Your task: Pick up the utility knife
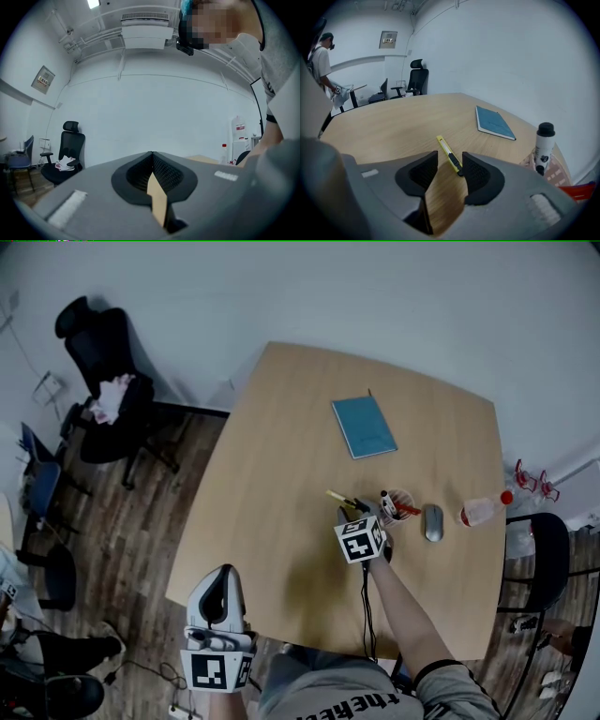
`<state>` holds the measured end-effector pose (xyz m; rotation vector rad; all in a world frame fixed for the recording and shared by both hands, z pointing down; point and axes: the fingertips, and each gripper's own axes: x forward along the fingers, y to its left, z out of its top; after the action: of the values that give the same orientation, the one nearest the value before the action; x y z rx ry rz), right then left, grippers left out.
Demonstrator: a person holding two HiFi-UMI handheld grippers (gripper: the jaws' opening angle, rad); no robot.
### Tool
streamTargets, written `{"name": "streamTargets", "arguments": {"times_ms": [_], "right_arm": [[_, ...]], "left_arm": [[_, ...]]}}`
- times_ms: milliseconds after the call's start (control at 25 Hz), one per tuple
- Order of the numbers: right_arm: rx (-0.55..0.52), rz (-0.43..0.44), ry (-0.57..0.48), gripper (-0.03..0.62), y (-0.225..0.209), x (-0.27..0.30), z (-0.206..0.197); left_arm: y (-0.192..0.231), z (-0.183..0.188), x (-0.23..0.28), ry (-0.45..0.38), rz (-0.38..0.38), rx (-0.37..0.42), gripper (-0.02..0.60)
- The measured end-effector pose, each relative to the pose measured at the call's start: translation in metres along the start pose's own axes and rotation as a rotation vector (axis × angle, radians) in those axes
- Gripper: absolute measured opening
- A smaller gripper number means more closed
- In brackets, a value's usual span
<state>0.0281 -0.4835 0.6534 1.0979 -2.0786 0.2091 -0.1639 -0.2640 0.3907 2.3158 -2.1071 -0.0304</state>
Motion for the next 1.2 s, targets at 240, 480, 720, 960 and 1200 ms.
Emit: {"name": "streamTargets", "arguments": {"times_ms": [240, 480, 720, 960, 1200], "right_arm": [[-0.061, -0.020, 0.034, 0.183, -0.006, 0.018, -0.004], [0.050, 0.043, 0.025, 0.169, -0.007, 0.020, -0.008], [0.101, 0.062, 0.033, 0.067, 0.004, 0.020, -0.008], [0.207, 0.094, 0.053, 0.066, 0.007, 0.015, -0.016], [0.311, 0.124, -0.017, 0.067, 0.019, -0.012, -0.004]], "left_arm": [[0.010, -0.006, -0.007, 0.027, 0.031, -0.002, 0.020], [0.015, -0.011, -0.008, 0.036, 0.045, -0.013, 0.020], [0.014, -0.010, -0.008, 0.034, 0.040, -0.008, 0.020], [0.021, -0.008, -0.015, 0.031, 0.052, -0.006, 0.020], [0.023, -0.008, -0.020, 0.026, 0.031, -0.005, 0.020]]}}
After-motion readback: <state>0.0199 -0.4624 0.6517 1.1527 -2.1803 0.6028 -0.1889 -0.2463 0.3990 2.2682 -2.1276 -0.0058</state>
